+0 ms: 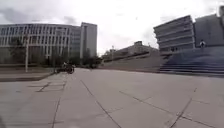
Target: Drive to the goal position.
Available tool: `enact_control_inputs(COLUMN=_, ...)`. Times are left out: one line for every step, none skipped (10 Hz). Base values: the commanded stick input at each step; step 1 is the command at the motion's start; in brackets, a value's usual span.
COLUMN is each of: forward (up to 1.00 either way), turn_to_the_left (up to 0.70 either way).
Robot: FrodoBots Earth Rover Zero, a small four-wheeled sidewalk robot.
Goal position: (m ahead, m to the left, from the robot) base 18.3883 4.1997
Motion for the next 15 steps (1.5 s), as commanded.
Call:
enact_control_inputs(forward=0.70, turn_to_the_left=0.02)
enact_control_inputs(forward=0.70, turn_to_the_left=0.02)
enact_control_inputs(forward=0.70, turn_to_the_left=0.02)
enact_control_inputs(forward=0.70, turn_to_the_left=0.02)
enact_control_inputs(forward=0.70, turn_to_the_left=0.02)
enact_control_inputs(forward=0.70, turn_to_the_left=0.02)
enact_control_inputs(forward=0.70, turn_to_the_left=0.02)
enact_control_inputs(forward=0.70, turn_to_the_left=0.02)
enact_control_inputs(forward=0.70, turn_to_the_left=0.02)
enact_control_inputs(forward=0.70, turn_to_the_left=0.02)
enact_control_inputs(forward=0.70, turn_to_the_left=0.02)
enact_control_inputs(forward=0.70, turn_to_the_left=0.02)
enact_control_inputs(forward=0.70, turn_to_the_left=0.02)
enact_control_inputs(forward=0.70, turn_to_the_left=0.02)
enact_control_inputs(forward=0.70, turn_to_the_left=0.02)
